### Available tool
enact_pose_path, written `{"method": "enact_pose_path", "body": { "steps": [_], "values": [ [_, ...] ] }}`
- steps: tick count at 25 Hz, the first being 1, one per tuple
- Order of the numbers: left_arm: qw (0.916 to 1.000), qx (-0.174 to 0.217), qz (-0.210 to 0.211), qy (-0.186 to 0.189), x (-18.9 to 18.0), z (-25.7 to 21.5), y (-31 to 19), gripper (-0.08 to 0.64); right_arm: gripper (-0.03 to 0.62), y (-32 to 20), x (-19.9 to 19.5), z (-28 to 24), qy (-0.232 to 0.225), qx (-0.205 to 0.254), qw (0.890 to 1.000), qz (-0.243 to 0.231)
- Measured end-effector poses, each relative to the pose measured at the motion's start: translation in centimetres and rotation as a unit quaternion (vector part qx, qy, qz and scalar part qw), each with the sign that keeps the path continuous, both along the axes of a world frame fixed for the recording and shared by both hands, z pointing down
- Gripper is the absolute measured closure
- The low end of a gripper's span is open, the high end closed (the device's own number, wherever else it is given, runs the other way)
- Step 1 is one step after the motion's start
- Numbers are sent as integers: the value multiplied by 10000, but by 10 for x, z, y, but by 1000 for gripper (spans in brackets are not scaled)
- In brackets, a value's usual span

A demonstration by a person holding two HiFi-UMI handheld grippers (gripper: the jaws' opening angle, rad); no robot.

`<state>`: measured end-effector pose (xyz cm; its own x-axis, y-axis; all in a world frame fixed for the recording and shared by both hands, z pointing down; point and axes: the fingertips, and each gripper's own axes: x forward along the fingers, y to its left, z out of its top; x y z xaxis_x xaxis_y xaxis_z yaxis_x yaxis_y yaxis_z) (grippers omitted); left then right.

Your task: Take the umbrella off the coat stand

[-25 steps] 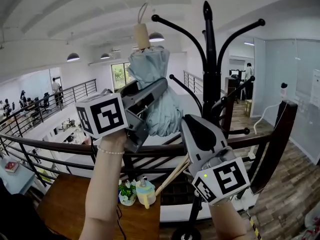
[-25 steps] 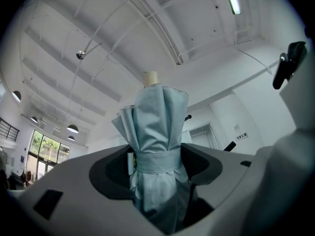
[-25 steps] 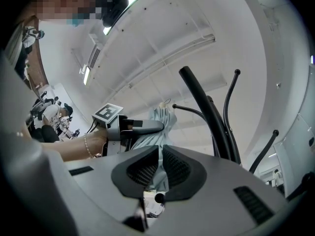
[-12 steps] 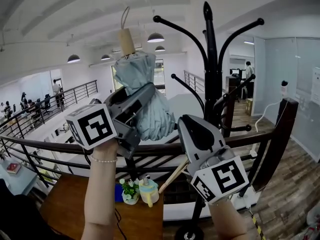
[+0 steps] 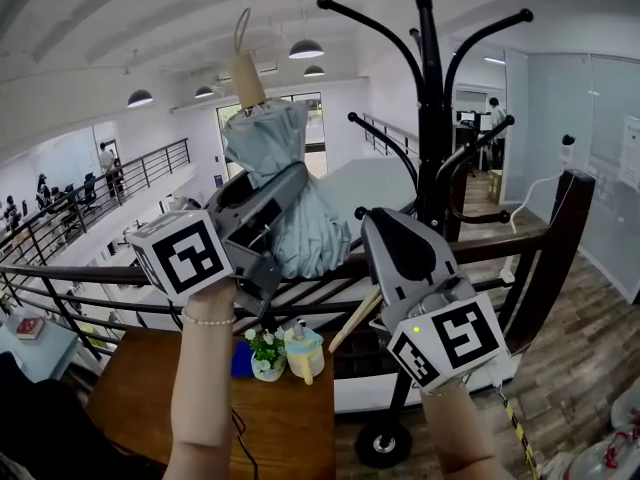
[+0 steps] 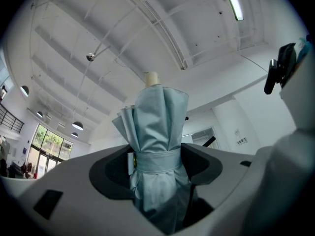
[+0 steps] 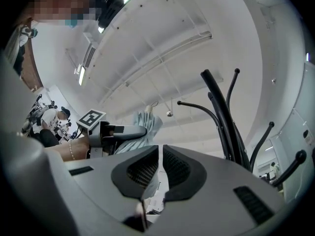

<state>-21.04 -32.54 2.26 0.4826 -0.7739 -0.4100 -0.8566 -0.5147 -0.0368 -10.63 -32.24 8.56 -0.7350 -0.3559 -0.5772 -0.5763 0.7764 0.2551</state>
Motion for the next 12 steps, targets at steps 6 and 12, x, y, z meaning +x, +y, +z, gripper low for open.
{"method": "enact_pose_path", "body": {
  "steps": [6, 12],
  "values": [
    [10000, -89, 25, 33, 3, 17, 12, 253, 563, 6, 2, 5, 90, -120, 9999, 68],
    [9997, -188, 174, 43, 12, 30, 27, 253, 563, 8, 6, 6, 151, -276, 9994, 168]
  ]
}}
